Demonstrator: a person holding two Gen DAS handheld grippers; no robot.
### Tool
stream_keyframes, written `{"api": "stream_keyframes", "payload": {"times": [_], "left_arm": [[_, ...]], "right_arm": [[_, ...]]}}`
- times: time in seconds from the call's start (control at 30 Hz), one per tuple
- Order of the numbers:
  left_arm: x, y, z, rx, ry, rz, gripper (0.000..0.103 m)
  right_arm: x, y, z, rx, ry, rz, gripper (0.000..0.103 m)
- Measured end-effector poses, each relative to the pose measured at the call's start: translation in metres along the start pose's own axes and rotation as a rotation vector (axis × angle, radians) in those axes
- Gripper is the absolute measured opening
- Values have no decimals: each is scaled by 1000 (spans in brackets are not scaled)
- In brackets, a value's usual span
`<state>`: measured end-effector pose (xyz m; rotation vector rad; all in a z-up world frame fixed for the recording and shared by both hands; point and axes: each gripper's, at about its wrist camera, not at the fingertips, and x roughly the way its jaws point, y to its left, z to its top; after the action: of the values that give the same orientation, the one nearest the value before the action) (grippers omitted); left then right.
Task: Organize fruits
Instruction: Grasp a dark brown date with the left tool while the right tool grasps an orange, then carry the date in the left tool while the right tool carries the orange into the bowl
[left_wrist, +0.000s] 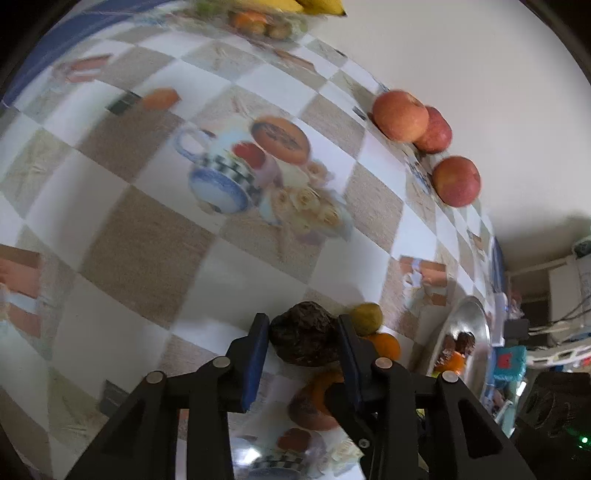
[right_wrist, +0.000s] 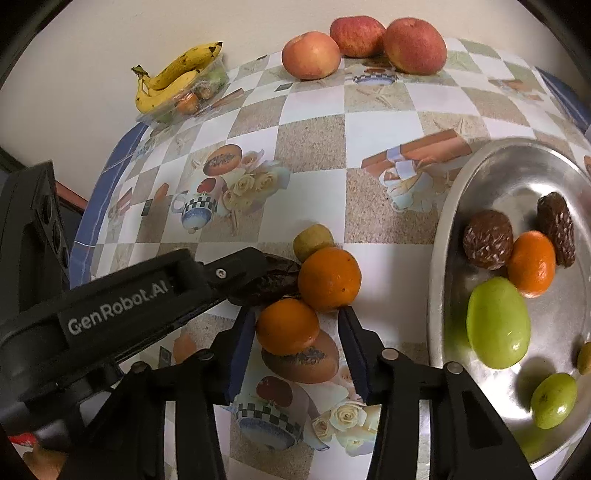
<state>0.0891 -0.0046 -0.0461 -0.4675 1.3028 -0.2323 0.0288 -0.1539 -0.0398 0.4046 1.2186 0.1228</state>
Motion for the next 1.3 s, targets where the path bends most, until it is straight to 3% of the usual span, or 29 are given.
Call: {"api": "stream_keyframes", "payload": {"times": [0.2,0.33,0.53,0.73,1.0,1.13,1.3], "left_arm": [[-17,22,8,-63,-69,72,39],[-16,30,9,-98,-67,59,39],[-15,26,9,-90,-70,66,39],[-21,20,9,-65,-92,50,39],[-38,-18,3,44,-139,-9,39],[-38,-45,-10,125,-114,-49,39],[-29,-91,-38,264,-47,-99,39]], "right_arm": [[3,0,-2,11,12,27,44],[6,4,-3,2,20,35,38],[4,6,-2,-6,16,33,37],[-26,-3,7,23,-65,52,37],[-73,-59,17,151,-192,-104,37],[-94,-92,17,222,-227,-211,37],[-113,-127,11,306,-259,-257,37]]}}
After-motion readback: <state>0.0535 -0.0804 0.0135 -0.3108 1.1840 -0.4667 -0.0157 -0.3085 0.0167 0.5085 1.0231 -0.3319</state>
